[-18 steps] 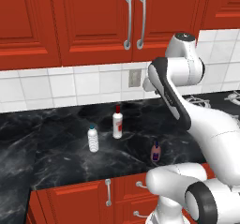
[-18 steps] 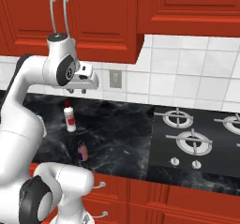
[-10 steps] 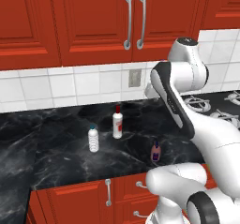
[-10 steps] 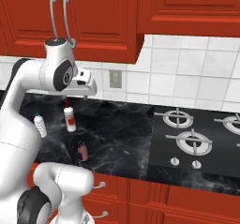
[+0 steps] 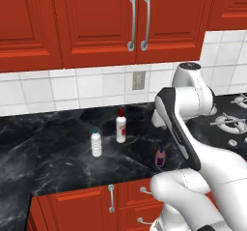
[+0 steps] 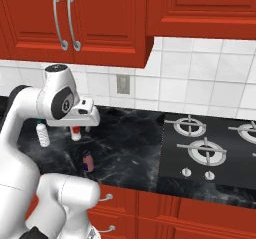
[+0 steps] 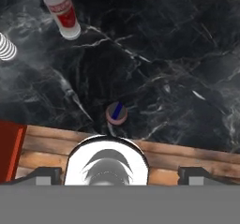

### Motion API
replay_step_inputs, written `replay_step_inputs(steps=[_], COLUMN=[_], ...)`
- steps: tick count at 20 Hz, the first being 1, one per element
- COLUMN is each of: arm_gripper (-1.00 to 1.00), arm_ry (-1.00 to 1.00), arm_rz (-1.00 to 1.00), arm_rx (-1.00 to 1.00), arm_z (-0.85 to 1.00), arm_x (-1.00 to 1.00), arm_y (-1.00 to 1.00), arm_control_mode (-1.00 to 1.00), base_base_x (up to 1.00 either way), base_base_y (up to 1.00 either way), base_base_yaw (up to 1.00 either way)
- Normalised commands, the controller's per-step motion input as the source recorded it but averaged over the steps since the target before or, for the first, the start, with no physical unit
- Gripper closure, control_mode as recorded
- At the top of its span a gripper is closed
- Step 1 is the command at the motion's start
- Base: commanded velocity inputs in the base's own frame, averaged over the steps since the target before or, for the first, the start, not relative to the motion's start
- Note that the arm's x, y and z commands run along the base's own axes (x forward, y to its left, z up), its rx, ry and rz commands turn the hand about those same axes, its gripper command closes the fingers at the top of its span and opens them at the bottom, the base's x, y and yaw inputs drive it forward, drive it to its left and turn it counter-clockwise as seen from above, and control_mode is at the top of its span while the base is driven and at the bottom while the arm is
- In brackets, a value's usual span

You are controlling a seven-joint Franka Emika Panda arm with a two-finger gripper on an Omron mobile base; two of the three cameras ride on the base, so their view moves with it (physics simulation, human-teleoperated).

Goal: Place the drinks on the dining counter in a tight cluster.

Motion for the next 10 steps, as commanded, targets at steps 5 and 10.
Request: replay_step_inputs(steps=[5, 10], arm_gripper=[-1.00, -1.00], arm_ry=[0.07, 0.01], arm_rz=[0.00, 0.00], arm_rx=[0.00, 0.15], arm_z=[-0.53, -0.59], arm_x=[0.16, 0.26], arm_y=[0.00, 0.00], arm_control_mode=[-1.00, -1.00], base_base_x=[0.00, 0.00], base_base_y=[0.00, 0.00], base_base_yaw=[0.00, 0.00])
